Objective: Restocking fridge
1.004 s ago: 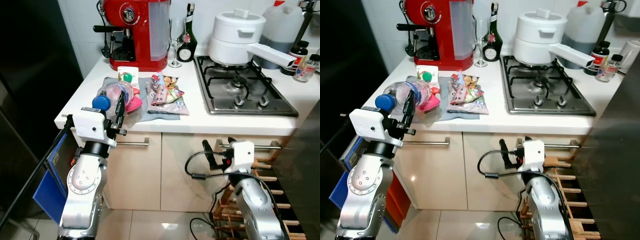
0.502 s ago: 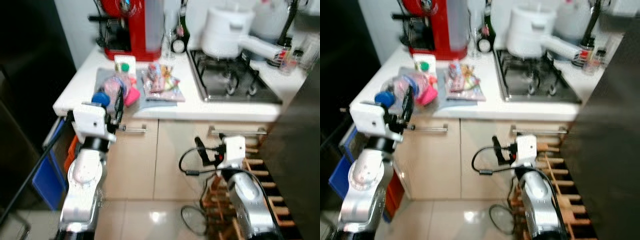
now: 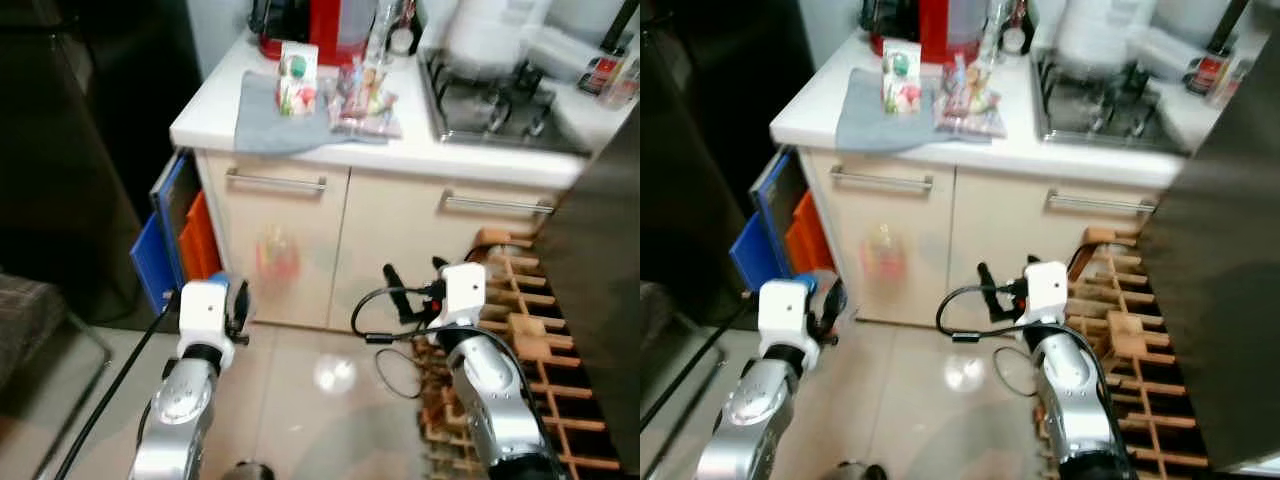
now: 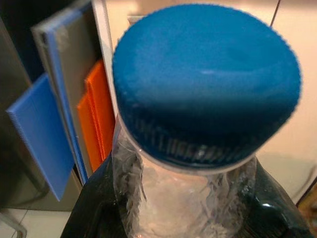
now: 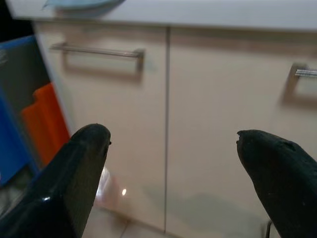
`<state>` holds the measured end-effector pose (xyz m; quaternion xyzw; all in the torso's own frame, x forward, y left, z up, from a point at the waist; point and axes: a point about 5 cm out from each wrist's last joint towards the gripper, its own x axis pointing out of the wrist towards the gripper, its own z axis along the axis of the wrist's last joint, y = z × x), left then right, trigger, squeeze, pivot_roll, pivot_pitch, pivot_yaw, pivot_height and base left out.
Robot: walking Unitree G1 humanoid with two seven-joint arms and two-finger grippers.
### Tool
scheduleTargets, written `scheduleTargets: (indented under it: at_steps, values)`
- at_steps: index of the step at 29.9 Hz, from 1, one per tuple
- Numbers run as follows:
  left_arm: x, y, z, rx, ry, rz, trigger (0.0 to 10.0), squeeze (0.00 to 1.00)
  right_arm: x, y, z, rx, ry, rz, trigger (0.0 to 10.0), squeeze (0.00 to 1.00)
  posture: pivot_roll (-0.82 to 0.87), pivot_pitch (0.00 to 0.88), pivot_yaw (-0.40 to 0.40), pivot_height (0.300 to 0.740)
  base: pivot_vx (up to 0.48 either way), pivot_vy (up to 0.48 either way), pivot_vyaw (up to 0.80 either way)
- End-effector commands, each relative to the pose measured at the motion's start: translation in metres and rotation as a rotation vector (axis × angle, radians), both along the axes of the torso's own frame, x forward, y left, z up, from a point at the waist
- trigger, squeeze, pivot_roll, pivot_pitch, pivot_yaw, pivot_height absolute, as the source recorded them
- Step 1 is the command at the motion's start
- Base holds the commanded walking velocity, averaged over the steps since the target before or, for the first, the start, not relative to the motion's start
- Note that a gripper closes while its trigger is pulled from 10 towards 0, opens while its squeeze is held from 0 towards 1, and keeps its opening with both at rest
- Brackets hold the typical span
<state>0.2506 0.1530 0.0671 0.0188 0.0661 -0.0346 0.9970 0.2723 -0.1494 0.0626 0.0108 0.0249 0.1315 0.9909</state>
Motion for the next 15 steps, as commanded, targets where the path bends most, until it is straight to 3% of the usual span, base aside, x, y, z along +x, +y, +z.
scheduleTargets:
  at_steps: [1,9,15]
  values:
    - [0.009,-0.005,0.019,0.009,-0.092,-0.022,10.0,0.00,0.002,0.000,0.004,-0.003,-0.014,-0.001,10.0,0.00,-0.03,0.000,-0.006,0.740,-0.300,0.000,0.00]
    - [0.017,-0.001,0.023,0.016,-0.104,-0.005,10.0,0.00,0.002,0.002,0.005,0.002,-0.015,0.000,10.0,0.00,-0.03,0.000,-0.002,0.740,-0.289,0.000,0.00]
    - [0.021,0.002,0.028,0.011,-0.118,0.008,10.0,0.00,0.001,0.002,0.006,0.004,-0.018,0.000,10.0,0.00,-0.03,0.000,-0.006,0.740,0.000,0.000,0.00]
